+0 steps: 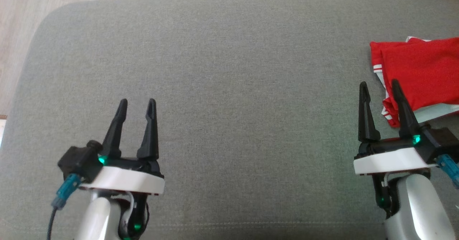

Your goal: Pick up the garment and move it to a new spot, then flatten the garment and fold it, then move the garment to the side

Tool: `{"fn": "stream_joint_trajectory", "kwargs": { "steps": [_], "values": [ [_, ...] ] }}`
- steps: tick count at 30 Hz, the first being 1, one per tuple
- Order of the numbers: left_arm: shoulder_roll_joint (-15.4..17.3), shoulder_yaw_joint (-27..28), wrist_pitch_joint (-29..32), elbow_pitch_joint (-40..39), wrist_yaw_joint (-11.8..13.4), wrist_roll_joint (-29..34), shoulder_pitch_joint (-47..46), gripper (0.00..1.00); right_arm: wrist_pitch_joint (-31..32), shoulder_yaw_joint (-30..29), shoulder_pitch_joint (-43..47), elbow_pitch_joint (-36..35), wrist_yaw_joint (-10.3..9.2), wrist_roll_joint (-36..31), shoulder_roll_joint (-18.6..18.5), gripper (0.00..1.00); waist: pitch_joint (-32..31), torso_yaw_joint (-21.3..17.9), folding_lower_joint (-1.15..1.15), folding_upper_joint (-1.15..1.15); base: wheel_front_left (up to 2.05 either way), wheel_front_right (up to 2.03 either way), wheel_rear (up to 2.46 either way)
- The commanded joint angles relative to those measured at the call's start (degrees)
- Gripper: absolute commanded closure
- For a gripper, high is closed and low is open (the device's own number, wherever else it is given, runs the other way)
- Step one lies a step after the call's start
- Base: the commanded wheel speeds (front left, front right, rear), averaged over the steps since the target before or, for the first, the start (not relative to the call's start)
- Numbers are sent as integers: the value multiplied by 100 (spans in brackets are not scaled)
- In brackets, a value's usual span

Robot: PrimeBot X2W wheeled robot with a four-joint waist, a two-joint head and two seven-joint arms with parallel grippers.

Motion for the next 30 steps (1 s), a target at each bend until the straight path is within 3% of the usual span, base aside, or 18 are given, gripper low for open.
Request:
{"fn": "stream_joint_trajectory", "kwargs": {
  "steps": [1,29,30],
  "values": [
    [49,261,-30,-280,5,-43,-90,0,-61,133,-1,-228,19,49,-13,0,12,-3,0,0,0,0,0],
    [49,409,-31,-497,-107,-377,46,0,-62,212,78,-327,19,73,-13,0,-24,-67,0,0,0,0,0],
    [0,183,0,-335,-96,-382,135,100,0,54,105,-115,0,52,0,100,-25,-69,0,0,0,0,0]
  ]
}}
